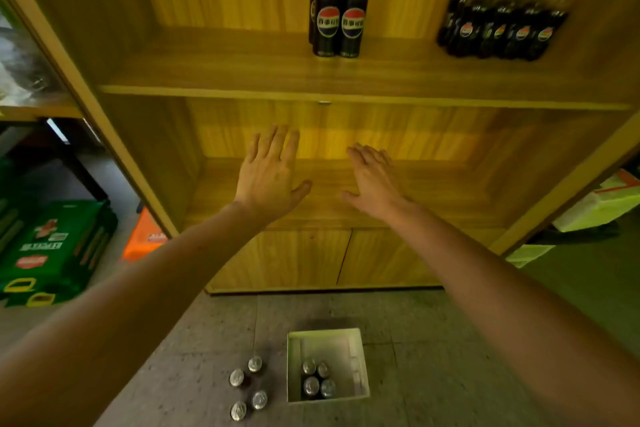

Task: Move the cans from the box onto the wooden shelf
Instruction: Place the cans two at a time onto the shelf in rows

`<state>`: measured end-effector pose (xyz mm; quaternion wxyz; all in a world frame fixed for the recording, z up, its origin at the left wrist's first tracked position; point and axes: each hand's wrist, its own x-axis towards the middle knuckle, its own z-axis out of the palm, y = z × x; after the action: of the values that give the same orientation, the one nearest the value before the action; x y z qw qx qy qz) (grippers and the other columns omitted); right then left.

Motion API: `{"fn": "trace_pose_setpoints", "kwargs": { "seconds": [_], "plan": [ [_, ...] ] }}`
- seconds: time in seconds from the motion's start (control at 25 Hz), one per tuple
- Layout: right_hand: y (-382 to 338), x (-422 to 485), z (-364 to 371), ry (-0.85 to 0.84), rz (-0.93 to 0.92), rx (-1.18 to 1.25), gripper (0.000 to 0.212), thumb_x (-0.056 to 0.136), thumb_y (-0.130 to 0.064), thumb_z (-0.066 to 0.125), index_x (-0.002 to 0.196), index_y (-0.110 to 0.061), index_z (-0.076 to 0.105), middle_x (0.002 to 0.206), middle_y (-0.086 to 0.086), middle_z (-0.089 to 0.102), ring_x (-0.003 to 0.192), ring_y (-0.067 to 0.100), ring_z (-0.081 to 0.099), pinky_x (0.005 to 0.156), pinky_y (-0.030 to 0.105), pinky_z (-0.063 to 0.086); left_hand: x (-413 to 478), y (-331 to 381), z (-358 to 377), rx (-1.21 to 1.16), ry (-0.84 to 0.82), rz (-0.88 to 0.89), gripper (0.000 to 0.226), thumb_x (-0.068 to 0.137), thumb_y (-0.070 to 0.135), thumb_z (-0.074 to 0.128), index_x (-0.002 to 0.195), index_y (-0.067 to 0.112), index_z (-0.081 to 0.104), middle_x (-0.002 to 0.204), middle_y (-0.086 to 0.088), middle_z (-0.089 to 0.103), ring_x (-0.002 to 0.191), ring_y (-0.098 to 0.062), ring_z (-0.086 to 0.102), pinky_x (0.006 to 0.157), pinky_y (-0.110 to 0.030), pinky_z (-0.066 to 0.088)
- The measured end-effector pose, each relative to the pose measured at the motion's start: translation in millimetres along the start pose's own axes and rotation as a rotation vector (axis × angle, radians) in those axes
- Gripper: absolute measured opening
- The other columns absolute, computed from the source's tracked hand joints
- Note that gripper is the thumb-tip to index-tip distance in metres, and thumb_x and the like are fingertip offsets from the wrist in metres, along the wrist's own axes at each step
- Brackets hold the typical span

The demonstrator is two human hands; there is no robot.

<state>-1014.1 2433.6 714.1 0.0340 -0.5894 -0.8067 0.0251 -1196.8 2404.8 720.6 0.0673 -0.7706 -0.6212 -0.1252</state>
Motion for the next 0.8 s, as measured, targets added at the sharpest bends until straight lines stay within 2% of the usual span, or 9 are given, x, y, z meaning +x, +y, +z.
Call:
{"fn": "trace_pose_setpoints", "kwargs": {
  "seconds": [0.24, 0.44, 0.56, 0.68, 0.8],
  "plan": [
    [12.3, -20.3, 143.0, -0.115, -0.03, 0.046, 0.08, 0.086, -0.039, 0.055, 0.145, -0.008, 0.01, 0.155, 0.012, 0.013, 0.143, 0.026, 0.013, 0.117, 0.04, 0.008, -55.1, 3.8, 139.9, -0.029, -0.201, -0.076, 0.084, 0.086, 0.052, 0.044, 0.147, 0.01, 0.004, 0.157, -0.013, 0.006, 0.146, -0.028, 0.001, 0.118, -0.043, 0.0],
    [29.3, -52.0, 314.4, -0.153, -0.08, 0.1, 0.076, 0.085, -0.038, 0.058, 0.142, -0.005, 0.02, 0.151, 0.013, 0.027, 0.14, 0.026, 0.025, 0.117, 0.039, 0.018, -128.4, 9.9, 301.7, -0.11, -0.38, -0.114, 0.083, 0.087, 0.047, 0.046, 0.147, 0.009, 0.002, 0.157, -0.012, 0.006, 0.146, -0.027, 0.002, 0.118, -0.041, -0.001],
    [40.6, -73.4, 433.2, -0.255, -0.078, 0.125, 0.072, 0.086, -0.037, 0.056, 0.141, -0.006, 0.022, 0.15, 0.012, 0.031, 0.138, 0.026, 0.028, 0.116, 0.038, 0.019, -182.9, 8.8, 412.8, -0.151, -0.494, -0.092, 0.082, 0.088, 0.042, 0.049, 0.147, 0.009, 0.002, 0.157, -0.011, 0.007, 0.146, -0.025, 0.005, 0.118, -0.038, 0.001],
    [57.4, -93.0, 549.0, -0.342, -0.039, 0.16, 0.068, 0.086, -0.031, 0.057, 0.141, -0.009, 0.024, 0.145, 0.012, 0.038, 0.132, 0.027, 0.036, 0.111, 0.036, 0.026, -229.8, 4.6, 521.8, -0.241, -0.607, -0.085, 0.08, 0.087, 0.033, 0.054, 0.147, 0.011, 0.006, 0.157, -0.01, 0.013, 0.143, -0.027, 0.018, 0.116, -0.037, 0.019],
    [77.9, -115.5, 651.5, -0.525, -0.005, 0.282, 0.062, 0.088, -0.021, 0.056, 0.141, -0.014, 0.026, 0.144, 0.01, 0.041, 0.13, 0.027, 0.041, 0.105, 0.038, 0.035, -267.0, 5.3, 609.9, -0.375, -0.752, -0.12, 0.081, 0.085, 0.02, 0.058, 0.147, 0.014, 0.008, 0.153, -0.011, 0.023, 0.127, -0.034, 0.044, 0.099, -0.043, 0.043]
  ]
}}
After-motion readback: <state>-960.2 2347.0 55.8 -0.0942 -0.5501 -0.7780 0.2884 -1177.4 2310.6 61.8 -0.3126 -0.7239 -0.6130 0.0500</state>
